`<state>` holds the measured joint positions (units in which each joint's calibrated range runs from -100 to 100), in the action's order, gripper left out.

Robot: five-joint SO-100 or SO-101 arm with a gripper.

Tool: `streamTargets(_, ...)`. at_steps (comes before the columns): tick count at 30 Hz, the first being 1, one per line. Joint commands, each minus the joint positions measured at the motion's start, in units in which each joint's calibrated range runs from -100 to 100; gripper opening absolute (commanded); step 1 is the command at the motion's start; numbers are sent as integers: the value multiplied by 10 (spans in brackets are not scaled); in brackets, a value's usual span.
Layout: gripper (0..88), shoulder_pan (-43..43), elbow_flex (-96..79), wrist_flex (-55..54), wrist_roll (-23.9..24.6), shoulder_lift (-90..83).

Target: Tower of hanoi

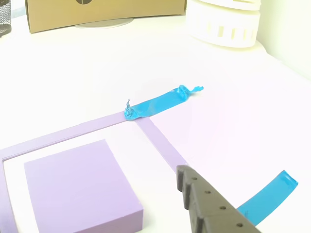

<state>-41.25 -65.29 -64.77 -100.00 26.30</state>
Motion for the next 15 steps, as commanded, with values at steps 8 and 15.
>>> streamTargets(8,478,14,13,-32,0,22)
streamTargets(15,471,23,15,-32,0,30)
